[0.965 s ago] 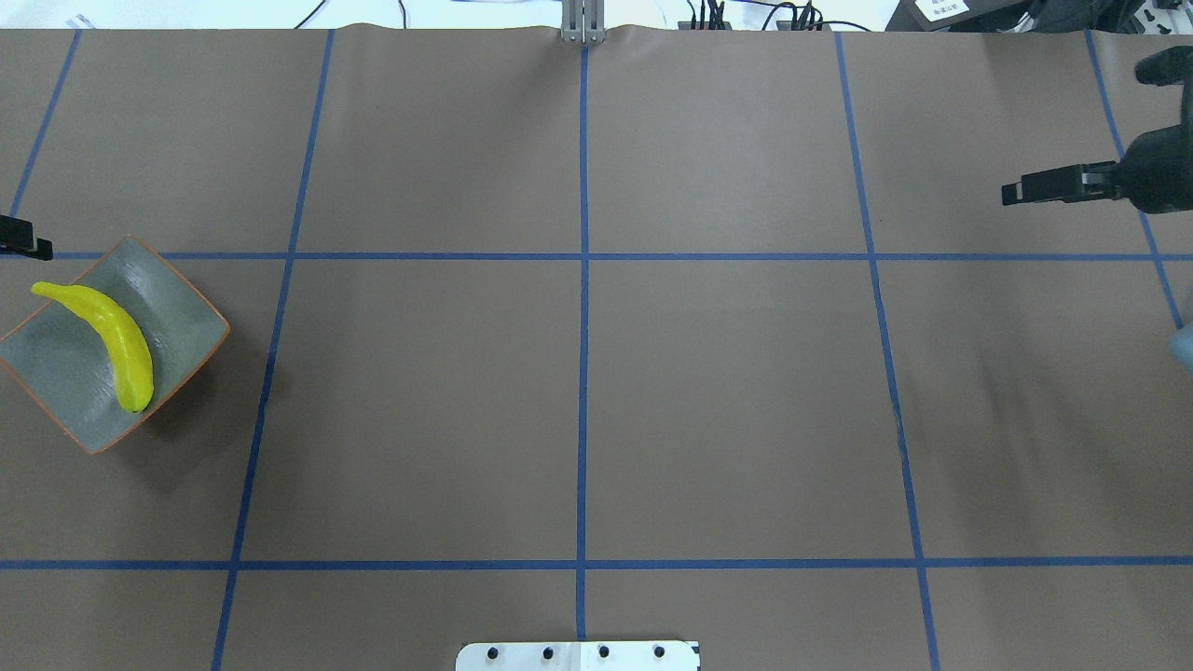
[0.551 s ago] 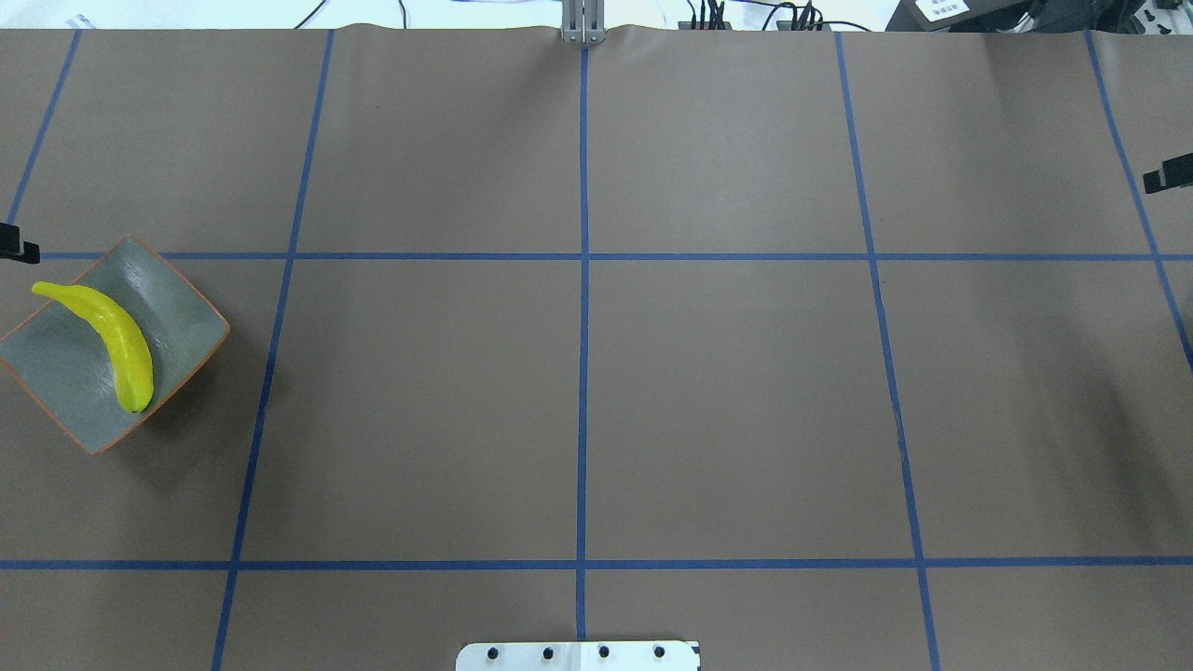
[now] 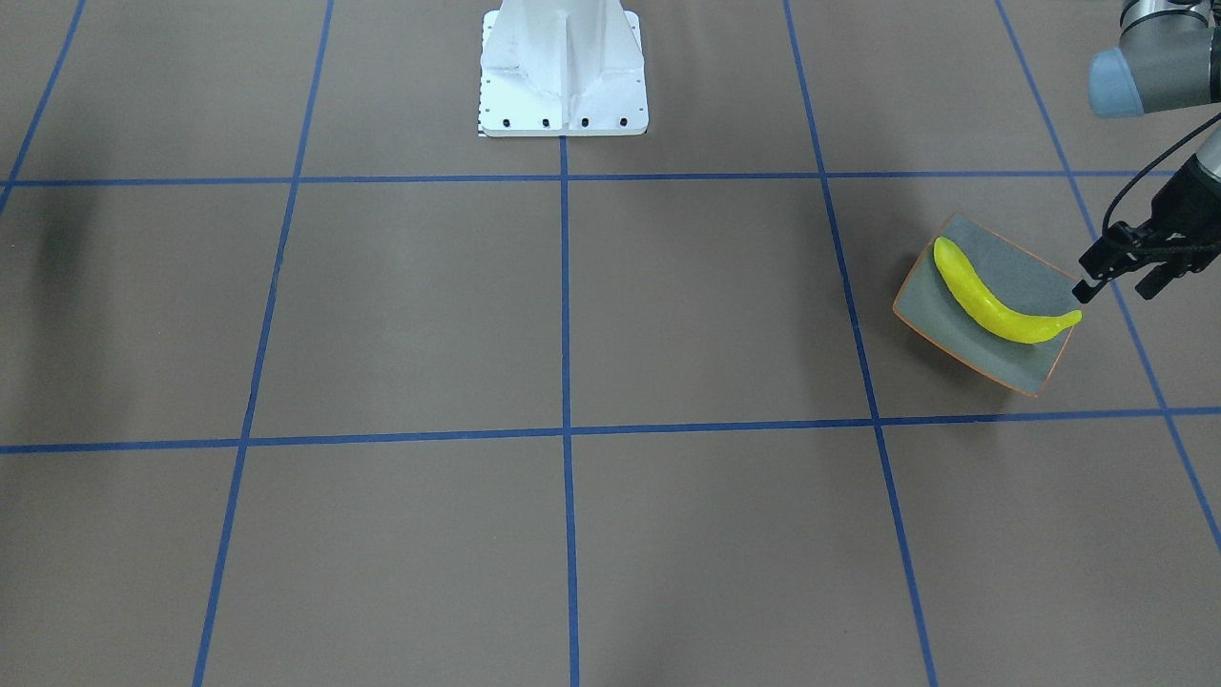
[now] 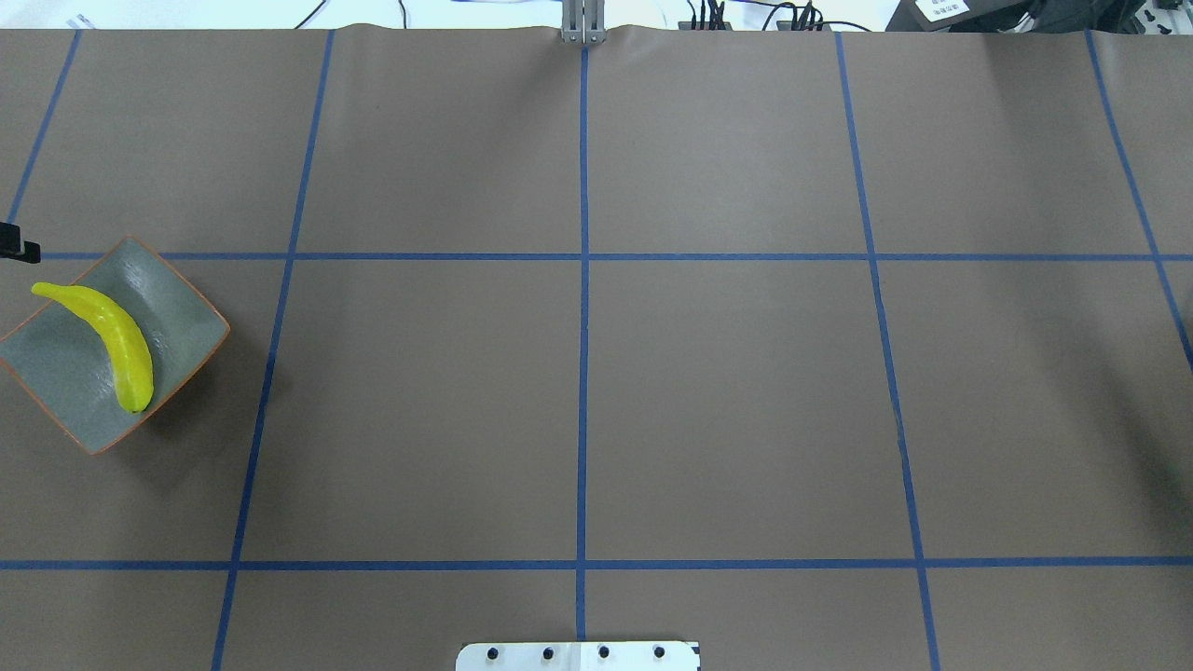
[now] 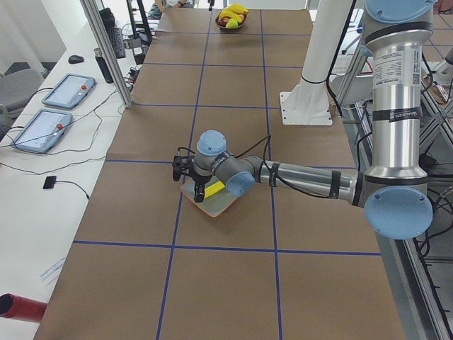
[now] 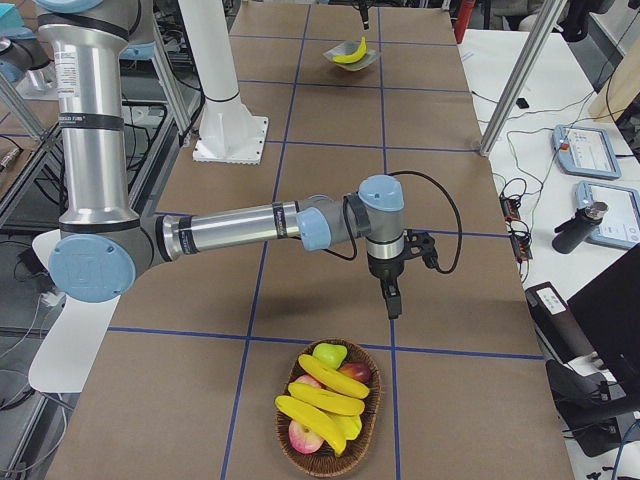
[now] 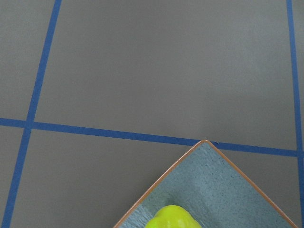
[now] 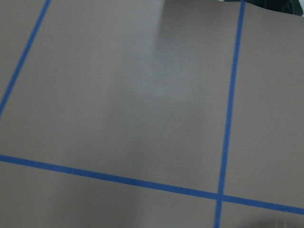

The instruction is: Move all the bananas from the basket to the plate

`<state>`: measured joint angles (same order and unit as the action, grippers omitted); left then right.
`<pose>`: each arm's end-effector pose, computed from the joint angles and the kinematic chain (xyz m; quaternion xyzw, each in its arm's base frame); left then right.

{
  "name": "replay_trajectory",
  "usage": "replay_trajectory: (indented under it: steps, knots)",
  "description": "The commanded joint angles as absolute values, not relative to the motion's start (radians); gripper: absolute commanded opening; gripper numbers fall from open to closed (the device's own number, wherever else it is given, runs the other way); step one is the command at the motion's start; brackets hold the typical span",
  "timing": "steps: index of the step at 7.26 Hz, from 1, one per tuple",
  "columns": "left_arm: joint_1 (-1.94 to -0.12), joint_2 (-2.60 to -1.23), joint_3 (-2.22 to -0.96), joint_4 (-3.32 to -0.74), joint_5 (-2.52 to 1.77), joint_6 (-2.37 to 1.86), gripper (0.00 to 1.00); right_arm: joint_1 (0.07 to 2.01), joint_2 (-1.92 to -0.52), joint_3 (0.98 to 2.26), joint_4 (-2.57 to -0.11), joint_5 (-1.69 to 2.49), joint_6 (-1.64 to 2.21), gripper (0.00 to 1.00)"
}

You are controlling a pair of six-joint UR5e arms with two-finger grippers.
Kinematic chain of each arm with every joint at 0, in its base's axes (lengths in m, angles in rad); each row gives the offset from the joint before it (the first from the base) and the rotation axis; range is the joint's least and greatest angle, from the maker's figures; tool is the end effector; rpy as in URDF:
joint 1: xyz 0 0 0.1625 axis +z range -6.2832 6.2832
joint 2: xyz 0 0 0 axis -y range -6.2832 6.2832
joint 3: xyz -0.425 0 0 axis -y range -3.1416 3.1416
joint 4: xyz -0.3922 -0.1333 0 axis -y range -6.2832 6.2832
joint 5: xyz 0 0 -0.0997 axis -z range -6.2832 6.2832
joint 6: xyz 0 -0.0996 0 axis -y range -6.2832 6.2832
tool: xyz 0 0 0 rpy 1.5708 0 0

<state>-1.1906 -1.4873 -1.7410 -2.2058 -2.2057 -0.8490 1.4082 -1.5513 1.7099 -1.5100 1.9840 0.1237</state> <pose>0.1104 -0.4762 0.5464 0.1057 0.4320 -0.0992 0.8901 0.0091 -0.5211 0.5928 0.0770 -0.2171 -0.0414 0.9722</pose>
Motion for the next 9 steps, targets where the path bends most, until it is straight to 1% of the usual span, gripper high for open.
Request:
replay_trajectory:
  steps: [1, 3, 4, 5, 7, 9]
  knots:
    - [-1.193, -1.483, -1.741, -2.215, -2.209, -0.847, 1.00, 1.407, -1.546, 1.564, -1.557, 1.942, 0.064, 1.00]
    - [-1.193, -1.471, -1.753, -2.215, -2.207, -0.850, 1.00, 1.404, -1.546, 1.495, -1.559, 1.944, 0.083, 0.99]
    - [-1.193, -1.471, -1.753, -2.215, -2.207, -0.850, 1.00, 1.381, -1.511, 1.468, -1.566, 1.939, 0.150, 0.94]
    - [-1.193, -1.471, -1.755, -2.217, -2.207, -0.851, 1.00, 1.361, -1.520, 1.439, -1.556, 1.933, 0.238, 0.91]
    - [-1.193, -1.474, -1.761, -2.215, -2.207, -0.857, 1.00, 1.351, -1.517, 1.419, -1.552, 1.931, 0.241, 0.86]
    - [-1.193, -1.471, -1.776, -2.210, -2.207, -0.861, 1.00, 1.351, -1.538, 1.420, -1.551, 1.931, 0.241, 0.85]
